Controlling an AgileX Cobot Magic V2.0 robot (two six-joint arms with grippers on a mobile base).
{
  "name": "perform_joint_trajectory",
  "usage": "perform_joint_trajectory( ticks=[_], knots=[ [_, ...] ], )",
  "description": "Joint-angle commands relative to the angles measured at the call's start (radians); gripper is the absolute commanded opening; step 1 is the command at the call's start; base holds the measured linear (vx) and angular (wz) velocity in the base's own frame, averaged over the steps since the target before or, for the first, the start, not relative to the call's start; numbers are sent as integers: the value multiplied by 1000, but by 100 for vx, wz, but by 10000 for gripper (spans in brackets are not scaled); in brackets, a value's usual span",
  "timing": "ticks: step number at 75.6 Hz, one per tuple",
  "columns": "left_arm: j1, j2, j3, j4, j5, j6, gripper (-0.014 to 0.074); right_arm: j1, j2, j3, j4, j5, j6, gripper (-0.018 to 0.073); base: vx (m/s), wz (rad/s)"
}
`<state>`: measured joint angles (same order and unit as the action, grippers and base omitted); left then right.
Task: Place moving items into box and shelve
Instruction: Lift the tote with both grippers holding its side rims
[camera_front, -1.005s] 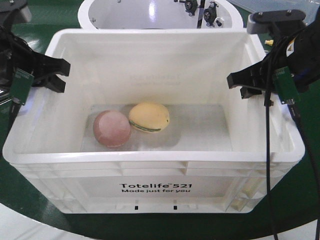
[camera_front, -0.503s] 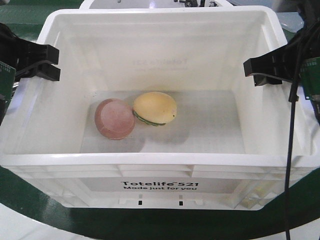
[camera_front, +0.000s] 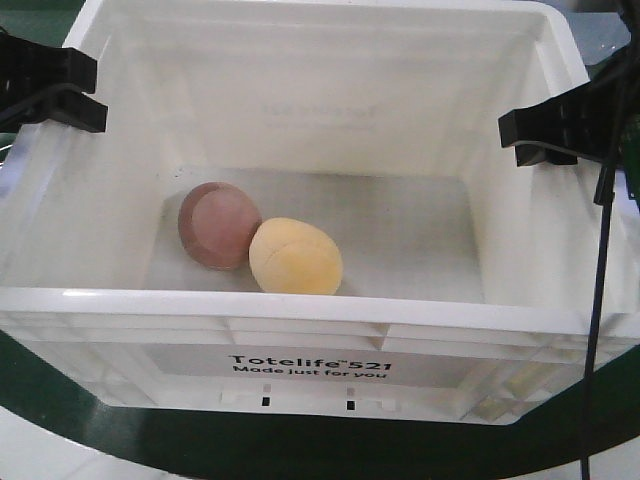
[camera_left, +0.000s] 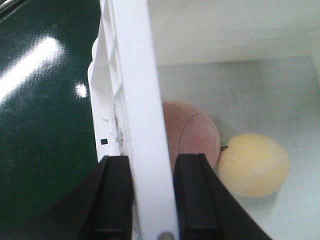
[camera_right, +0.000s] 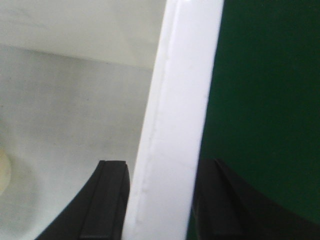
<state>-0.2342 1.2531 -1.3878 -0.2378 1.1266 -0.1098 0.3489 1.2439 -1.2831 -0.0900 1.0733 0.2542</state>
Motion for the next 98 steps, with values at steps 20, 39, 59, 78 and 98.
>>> perform_joint_trajectory(
  ticks=[20,39,59,78,98],
  knots=[
    [-8,-67,-53,-134,-86,4,-3,-2,-73,-43,-37,-84,18,-6,0,0],
    [-8,-72,-53,-139,-82,4,-3,-2,-91,-43,-38,-75,14,-6,0,0],
    [-8,-72,-53,-139,-66,4,-3,-2,-91,-43,-38,-54,14,-6,0,0],
    [-8,-72,-53,-139,-66,4,-3,-2,-91,-43,-38,-52,14,-6,0,0],
    [-8,-72,-53,-139,-66,4,-3,-2,-91,-43,-38,-52,14,-6,0,0]
  ],
)
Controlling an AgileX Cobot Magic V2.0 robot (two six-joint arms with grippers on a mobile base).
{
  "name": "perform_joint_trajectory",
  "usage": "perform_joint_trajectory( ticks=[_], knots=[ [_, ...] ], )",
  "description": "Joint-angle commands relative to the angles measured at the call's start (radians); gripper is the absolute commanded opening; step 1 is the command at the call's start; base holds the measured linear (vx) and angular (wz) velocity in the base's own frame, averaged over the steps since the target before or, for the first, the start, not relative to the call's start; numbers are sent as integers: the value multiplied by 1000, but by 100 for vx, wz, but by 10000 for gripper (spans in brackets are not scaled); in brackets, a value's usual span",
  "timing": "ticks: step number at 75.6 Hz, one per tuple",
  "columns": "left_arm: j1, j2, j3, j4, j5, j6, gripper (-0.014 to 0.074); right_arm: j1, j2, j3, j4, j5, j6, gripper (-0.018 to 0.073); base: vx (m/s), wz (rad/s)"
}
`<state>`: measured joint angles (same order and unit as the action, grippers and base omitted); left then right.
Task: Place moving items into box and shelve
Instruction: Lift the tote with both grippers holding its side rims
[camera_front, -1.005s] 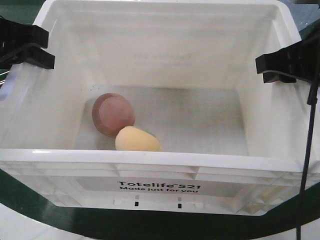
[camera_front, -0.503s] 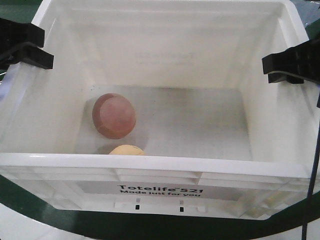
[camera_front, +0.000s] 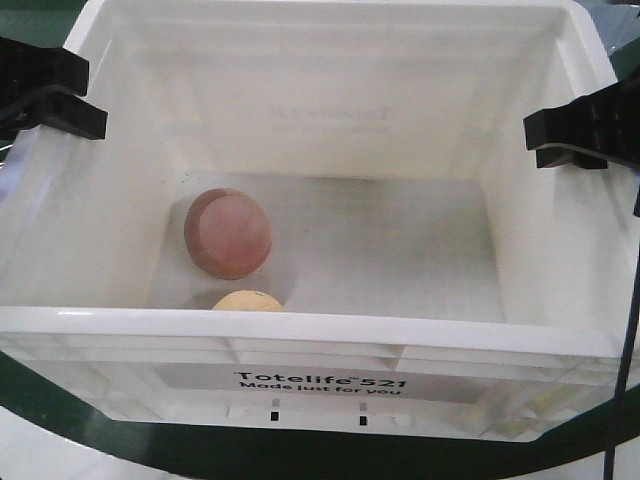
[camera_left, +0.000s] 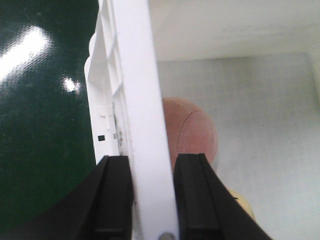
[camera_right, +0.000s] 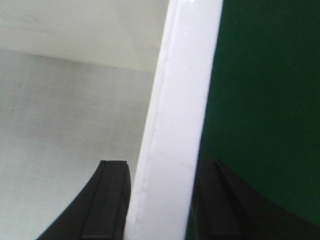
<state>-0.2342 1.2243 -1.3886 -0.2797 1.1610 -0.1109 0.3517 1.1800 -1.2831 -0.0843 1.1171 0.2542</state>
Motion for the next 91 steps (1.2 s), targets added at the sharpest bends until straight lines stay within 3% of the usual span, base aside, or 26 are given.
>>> perform_joint_trajectory(
  ticks=[1,91],
  knots=[
    [-8,-43,-52,-97,-101,5,-3,-5,-28,-43,-44,-96,14,-6,0,0],
    [-8,-43,-52,-97,-101,5,-3,-5,-28,-43,-44,-98,14,-6,-2,1]
  ],
)
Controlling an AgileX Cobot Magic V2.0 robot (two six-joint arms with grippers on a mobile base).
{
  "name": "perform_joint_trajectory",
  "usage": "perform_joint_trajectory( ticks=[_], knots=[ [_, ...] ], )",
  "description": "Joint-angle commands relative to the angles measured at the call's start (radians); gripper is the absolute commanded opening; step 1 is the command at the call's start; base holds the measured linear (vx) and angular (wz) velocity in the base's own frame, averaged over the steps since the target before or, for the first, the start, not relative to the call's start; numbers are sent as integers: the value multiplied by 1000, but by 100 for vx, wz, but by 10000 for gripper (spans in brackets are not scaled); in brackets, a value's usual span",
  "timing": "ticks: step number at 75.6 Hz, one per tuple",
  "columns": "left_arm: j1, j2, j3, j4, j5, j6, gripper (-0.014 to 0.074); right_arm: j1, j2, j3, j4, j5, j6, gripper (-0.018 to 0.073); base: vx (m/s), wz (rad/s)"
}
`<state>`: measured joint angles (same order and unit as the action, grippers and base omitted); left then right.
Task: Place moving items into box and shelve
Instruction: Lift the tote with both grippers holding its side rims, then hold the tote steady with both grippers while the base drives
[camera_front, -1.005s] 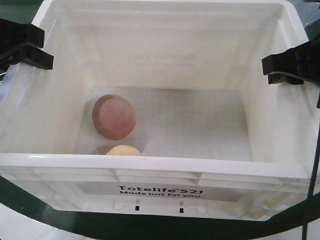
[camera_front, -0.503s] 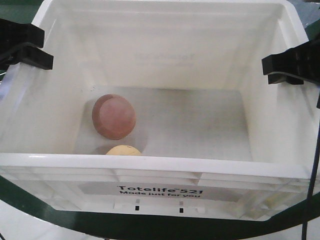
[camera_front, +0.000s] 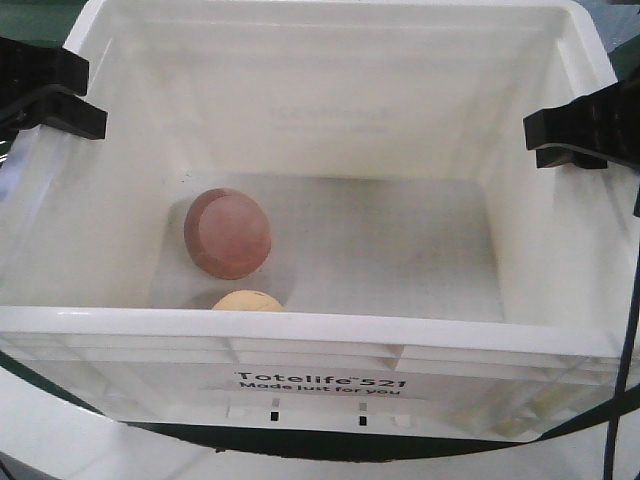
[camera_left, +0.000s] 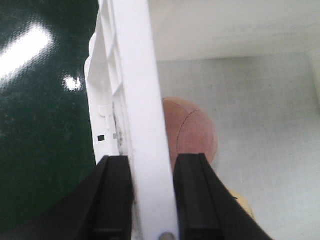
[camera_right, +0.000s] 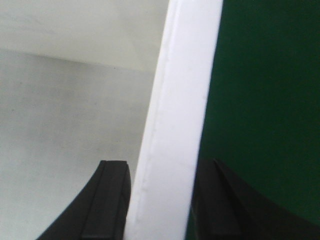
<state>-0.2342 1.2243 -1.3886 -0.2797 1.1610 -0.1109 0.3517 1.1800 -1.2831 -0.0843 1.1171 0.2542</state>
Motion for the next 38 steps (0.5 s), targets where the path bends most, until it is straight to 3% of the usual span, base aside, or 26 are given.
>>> perform_joint_trajectory(
  ticks=[1,38],
  knots=[
    [-8,-43,-52,-97,-101,5,-3,-5,-28,-43,-44,-98,14,-6,-8,2],
    [-8,-43,-52,-97,-101,5,-3,-5,-28,-43,-44,-97,14,-6,-10,5]
  ],
)
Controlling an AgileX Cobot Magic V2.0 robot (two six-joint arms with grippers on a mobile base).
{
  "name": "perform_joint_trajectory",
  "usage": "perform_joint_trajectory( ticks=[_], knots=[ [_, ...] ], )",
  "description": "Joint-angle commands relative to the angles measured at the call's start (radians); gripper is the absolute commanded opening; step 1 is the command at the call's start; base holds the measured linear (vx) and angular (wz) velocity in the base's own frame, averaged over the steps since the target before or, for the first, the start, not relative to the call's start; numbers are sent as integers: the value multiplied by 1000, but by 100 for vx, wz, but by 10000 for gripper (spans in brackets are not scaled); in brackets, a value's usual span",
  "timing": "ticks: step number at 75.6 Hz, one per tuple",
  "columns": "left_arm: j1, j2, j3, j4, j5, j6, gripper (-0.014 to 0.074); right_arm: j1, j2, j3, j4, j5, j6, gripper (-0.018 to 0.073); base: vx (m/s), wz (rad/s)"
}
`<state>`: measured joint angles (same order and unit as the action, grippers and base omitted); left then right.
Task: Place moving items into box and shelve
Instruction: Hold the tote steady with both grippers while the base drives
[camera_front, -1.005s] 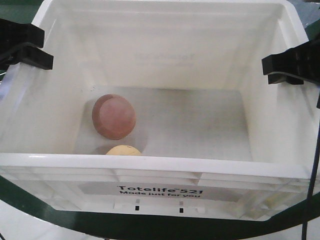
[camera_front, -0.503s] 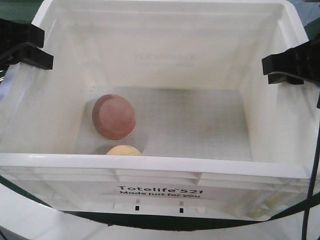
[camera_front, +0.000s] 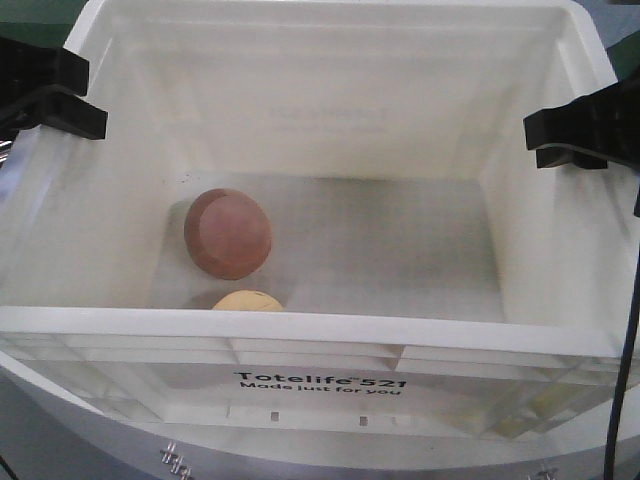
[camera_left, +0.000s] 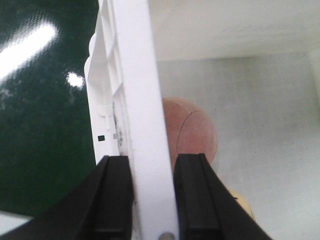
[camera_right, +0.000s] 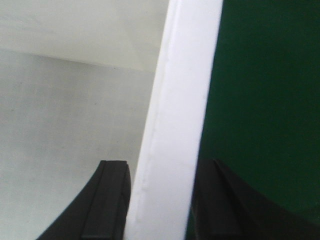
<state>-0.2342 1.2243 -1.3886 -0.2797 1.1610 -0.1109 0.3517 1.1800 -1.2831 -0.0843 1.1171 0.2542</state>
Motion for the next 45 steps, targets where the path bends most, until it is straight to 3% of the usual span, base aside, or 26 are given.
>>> perform_joint_trajectory(
  ticks=[1,45],
  knots=[
    [-8,-43,-52,-97,-101,5,-3,-5,-28,-43,-44,-97,14,-6,-13,11],
    [-8,-43,-52,-97,-101,5,-3,-5,-28,-43,-44,-97,14,-6,-13,8]
  ],
)
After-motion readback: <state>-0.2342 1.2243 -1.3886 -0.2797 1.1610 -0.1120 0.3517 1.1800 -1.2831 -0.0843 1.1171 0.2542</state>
